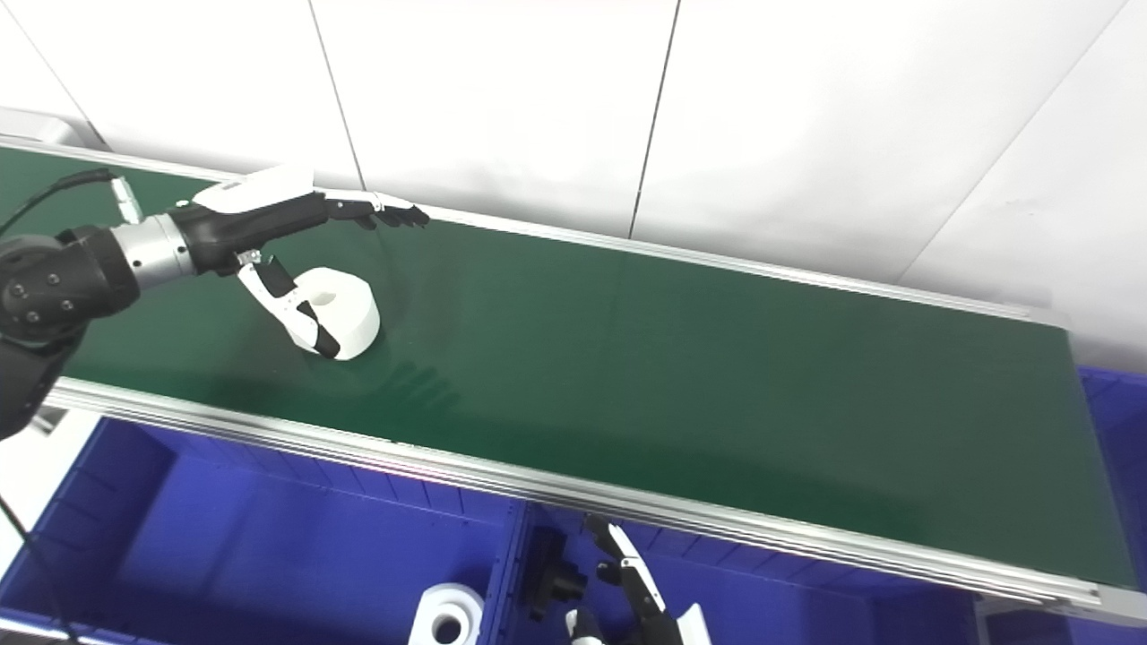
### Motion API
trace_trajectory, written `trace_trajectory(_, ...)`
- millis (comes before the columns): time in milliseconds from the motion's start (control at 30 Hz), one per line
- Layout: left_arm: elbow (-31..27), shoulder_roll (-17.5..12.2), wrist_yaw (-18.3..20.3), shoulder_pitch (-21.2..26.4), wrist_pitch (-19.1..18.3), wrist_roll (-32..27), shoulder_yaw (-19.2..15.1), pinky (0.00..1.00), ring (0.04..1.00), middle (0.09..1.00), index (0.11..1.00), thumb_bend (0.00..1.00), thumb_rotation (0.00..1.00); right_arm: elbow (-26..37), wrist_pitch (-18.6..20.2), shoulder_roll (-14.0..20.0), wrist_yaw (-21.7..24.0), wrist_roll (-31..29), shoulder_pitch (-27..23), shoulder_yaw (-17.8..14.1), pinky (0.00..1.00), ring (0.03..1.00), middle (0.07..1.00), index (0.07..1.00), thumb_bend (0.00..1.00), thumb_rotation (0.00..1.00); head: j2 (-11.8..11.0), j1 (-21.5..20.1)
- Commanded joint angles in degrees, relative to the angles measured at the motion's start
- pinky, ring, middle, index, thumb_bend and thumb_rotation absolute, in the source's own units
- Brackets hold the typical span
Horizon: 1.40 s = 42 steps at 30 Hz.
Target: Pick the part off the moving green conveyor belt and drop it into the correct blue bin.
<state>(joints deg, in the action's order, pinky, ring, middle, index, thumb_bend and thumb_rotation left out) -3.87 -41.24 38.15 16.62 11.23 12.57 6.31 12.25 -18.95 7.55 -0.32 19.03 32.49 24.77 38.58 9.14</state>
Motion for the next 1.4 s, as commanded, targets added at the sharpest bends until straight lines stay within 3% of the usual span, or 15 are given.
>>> trace_trajectory(0,-0.1,-2.3,0.4,2.3,-0.4,-1.3,-0.3,0.82,0.884,0.912,0.909,1.00,0.25,1.0,-3.3,0.0,0.5,-0.6,0.3,0.3,0.84,0.917,0.940,0.912,0.25,0.84,0.0,0.0)
trace_trajectory(233,-0.2,-3.3,2.9,2.5,-3.4,0.3,1.2,0.87,0.947,0.977,0.978,1.00,0.26,1.1,-3.3,0.2,0.6,-0.7,0.4,0.3,0.84,0.915,0.942,0.911,0.27,0.86,0.2,0.2)
trace_trajectory(567,1.9,-3.0,3.0,2.3,-0.5,1.2,3.5,0.92,0.992,1.000,1.000,1.00,0.35,1.1,-3.7,0.4,0.4,-0.5,0.6,0.4,0.83,0.911,0.941,0.908,0.28,0.87,0.4,-0.1)
trace_trajectory(767,2.3,-2.0,2.9,2.1,0.4,1.1,4.8,0.88,0.962,0.987,1.000,1.00,0.33,1.2,-3.7,0.3,0.3,-0.5,1.0,0.5,0.83,0.909,0.940,0.909,0.28,0.87,0.7,-0.6)
trace_trajectory(867,3.1,-1.1,2.3,2.0,0.9,2.0,5.5,0.87,0.953,0.981,0.993,1.00,0.27,1.1,-4.1,0.2,0.2,-0.6,1.1,0.6,0.83,0.906,0.938,0.906,0.28,0.86,0.7,-1.0)
trace_trajectory(1033,4.5,3.2,-3.1,0.4,1.4,9.2,7.2,0.82,0.899,0.935,0.945,1.00,0.12,0.9,-4.2,0.2,0.0,-0.2,1.2,0.7,0.83,0.905,0.935,0.905,0.29,0.85,0.6,-1.9)
trace_trajectory(1233,10.3,8.5,-11.8,0.7,6.0,18.2,11.0,0.76,0.854,0.903,0.895,1.00,0.10,0.5,-4.4,0.2,0.0,-0.5,0.9,0.6,0.82,0.899,0.931,0.903,0.31,0.86,0.4,-2.7)
trace_trajectory(1367,18.0,11.6,-17.6,2.8,10.9,23.3,14.9,0.71,0.763,0.807,0.793,1.00,0.06,0.0,-5.0,0.2,-0.1,-0.5,0.7,0.6,0.82,0.898,0.929,0.902,0.31,0.85,0.4,-3.3)
